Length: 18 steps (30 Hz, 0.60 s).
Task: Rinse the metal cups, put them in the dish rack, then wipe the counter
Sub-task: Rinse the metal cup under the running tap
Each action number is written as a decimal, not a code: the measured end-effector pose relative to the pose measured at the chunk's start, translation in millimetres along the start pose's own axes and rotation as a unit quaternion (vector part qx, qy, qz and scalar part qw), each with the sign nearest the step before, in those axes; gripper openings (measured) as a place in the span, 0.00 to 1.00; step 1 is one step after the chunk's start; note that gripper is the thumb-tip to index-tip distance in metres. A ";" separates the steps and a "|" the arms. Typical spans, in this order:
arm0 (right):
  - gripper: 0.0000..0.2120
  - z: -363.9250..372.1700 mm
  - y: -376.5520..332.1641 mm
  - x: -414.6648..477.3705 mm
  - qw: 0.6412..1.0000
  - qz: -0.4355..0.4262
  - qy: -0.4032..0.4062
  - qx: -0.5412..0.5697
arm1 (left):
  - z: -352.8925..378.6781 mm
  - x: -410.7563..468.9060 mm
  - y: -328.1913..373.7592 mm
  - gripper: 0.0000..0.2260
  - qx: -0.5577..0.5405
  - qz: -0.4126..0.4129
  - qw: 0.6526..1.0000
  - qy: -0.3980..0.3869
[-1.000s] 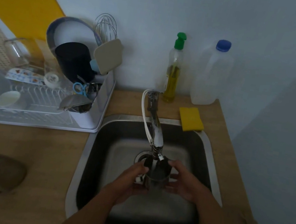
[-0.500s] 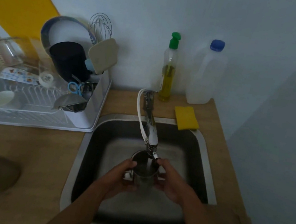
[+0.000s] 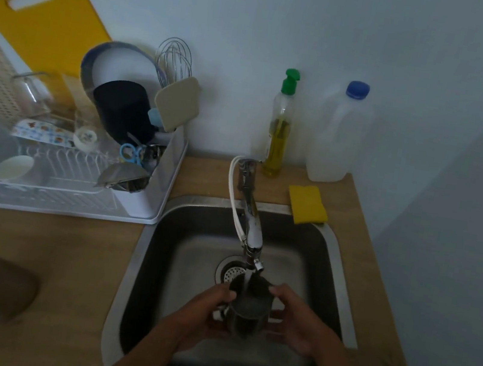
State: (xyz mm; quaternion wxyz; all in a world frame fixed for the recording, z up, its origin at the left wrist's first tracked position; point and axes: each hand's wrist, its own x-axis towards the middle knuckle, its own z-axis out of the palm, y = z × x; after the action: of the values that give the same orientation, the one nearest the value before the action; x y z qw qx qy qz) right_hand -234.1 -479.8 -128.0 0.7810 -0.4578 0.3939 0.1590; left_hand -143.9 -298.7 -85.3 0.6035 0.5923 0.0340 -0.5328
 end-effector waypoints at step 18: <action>0.15 30.7 5.9 -1.5 0.998 -0.032 0.008 0.053 | -17.8 13.3 -8.5 0.15 -0.028 -0.006 0.995 0.095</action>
State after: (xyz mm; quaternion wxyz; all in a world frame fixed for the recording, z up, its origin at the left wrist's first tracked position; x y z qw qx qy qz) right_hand -224.3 -450.8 -122.1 0.8056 -0.4293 0.3935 0.1090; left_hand -133.5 -291.1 -105.3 0.6107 0.6231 0.1091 -0.4764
